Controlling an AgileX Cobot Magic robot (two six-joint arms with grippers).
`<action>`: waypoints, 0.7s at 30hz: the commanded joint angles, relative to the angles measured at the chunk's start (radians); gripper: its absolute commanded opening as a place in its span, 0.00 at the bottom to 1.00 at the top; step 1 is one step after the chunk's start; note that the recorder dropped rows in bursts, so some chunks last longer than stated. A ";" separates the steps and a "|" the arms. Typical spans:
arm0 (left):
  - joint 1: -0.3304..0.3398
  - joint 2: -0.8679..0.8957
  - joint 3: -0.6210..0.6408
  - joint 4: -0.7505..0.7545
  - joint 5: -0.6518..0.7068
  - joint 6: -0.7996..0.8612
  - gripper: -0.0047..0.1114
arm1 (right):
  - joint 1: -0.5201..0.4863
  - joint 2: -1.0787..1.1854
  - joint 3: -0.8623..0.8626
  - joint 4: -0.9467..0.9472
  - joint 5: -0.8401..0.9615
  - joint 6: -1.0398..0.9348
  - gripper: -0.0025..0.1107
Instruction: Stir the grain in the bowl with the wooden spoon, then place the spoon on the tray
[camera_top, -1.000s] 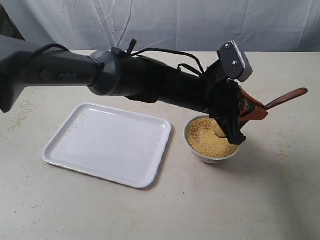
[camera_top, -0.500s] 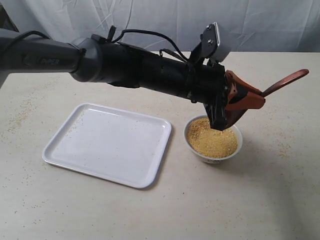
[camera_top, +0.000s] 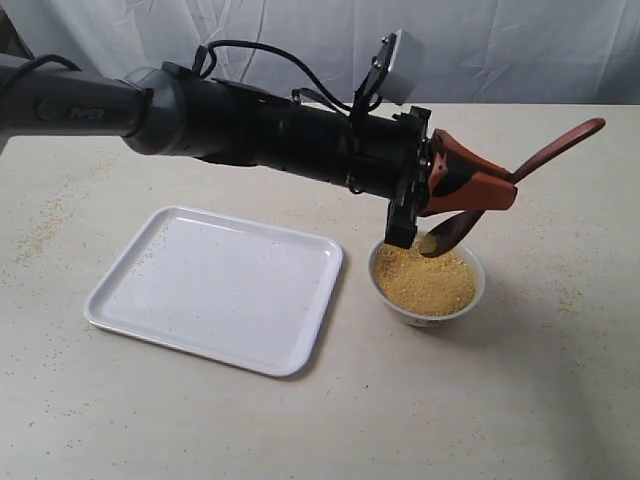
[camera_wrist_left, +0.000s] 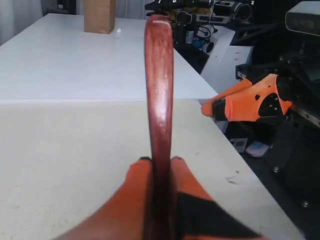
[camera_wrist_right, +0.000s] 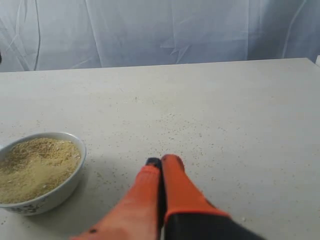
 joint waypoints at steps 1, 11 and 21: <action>0.015 0.042 -0.003 -0.017 0.023 0.024 0.04 | 0.004 -0.004 0.001 -0.001 -0.008 0.000 0.02; 0.015 0.054 -0.003 -0.017 0.023 0.024 0.04 | 0.004 -0.004 0.001 -0.001 -0.006 0.000 0.02; -0.002 0.083 -0.044 -0.017 -0.054 0.024 0.04 | 0.004 -0.004 0.001 -0.001 -0.008 0.000 0.02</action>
